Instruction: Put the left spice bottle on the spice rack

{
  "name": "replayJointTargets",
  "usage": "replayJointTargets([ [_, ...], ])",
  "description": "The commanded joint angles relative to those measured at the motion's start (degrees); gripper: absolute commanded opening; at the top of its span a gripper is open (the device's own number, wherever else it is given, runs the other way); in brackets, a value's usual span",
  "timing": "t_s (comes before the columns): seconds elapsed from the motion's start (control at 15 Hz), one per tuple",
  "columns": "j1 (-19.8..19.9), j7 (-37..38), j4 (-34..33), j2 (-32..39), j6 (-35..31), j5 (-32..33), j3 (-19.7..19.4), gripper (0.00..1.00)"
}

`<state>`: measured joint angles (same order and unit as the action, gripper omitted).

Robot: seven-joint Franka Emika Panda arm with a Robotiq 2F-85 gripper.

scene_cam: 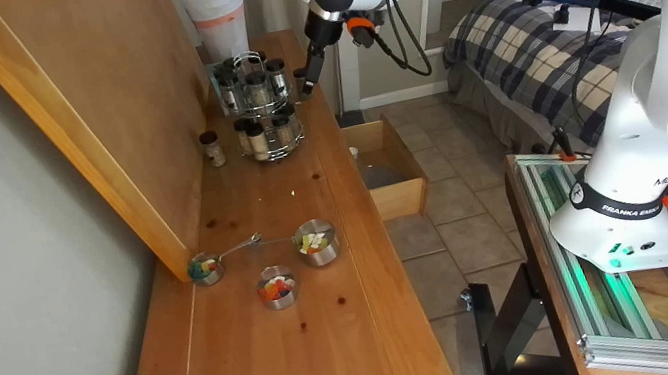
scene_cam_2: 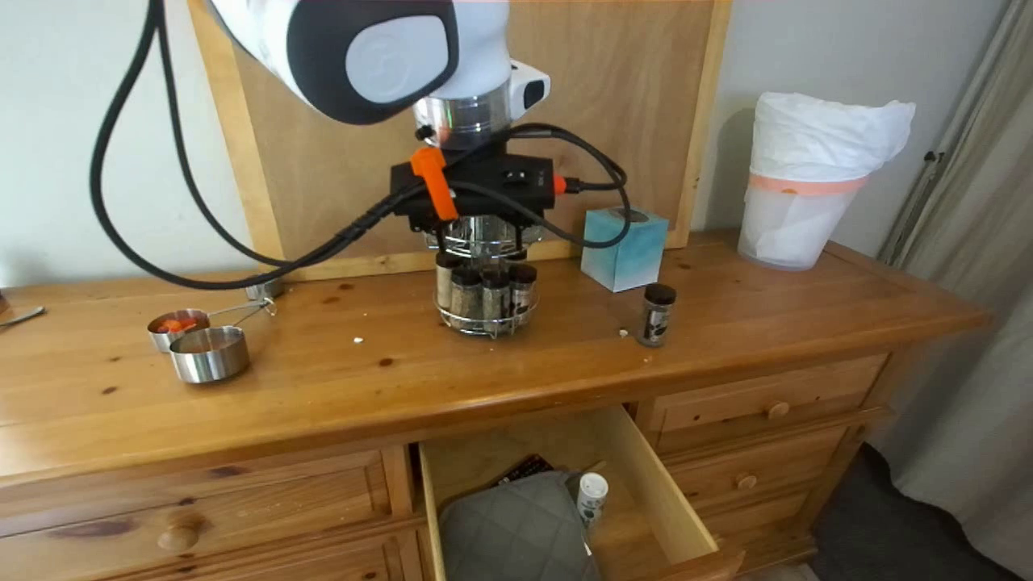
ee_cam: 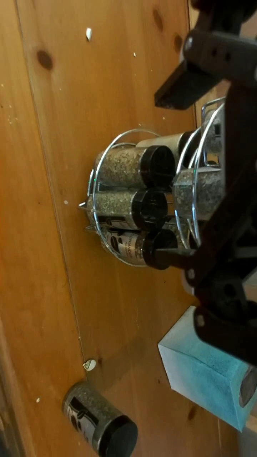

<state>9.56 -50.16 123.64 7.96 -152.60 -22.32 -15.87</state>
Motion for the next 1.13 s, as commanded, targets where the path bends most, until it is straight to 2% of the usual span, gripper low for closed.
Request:
replayJointTargets([
  [0.0, 1.2, 9.2, 7.0, -10.0, 1.7, 10.5, 1.1, 1.0],
  [0.07, 1.3, 10.4, 8.7, -12.7, 1.3, 9.3, 1.7, 1.0],
  [0.13, 1.2, 8.0, 9.7, -16.9, 6.9, 4.2, 2.3, 1.0],
  [0.2, 0.5, 11.0, 11.3, -19.5, 6.6, 4.3, 2.1, 1.0],
  [0.27, 0.0, 12.8, 12.2, -22.4, 9.2, 4.3, 2.0, 1.0],
  [0.47, -0.4, 22.9, 14.4, -29.6, 14.2, 7.5, 2.9, 1.0],
  [0.67, -0.5, 28.9, 16.8, -35.9, 16.3, 11.3, 4.6, 1.0],
  [0.73, -0.8, 29.1, 17.0, -37.5, 18.1, 12.3, 4.7, 1.0],
  [0.8, -3.3, 25.6, 17.9, -39.2, 17.1, 9.0, 3.0, 1.0],
  [0.87, -2.7, 27.1, 15.1, -34.8, 16.6, 10.6, 2.8, 1.0],
  [1.07, -4.1, 27.1, 16.7, -38.1, 16.6, 10.6, 2.6, 1.0],
])
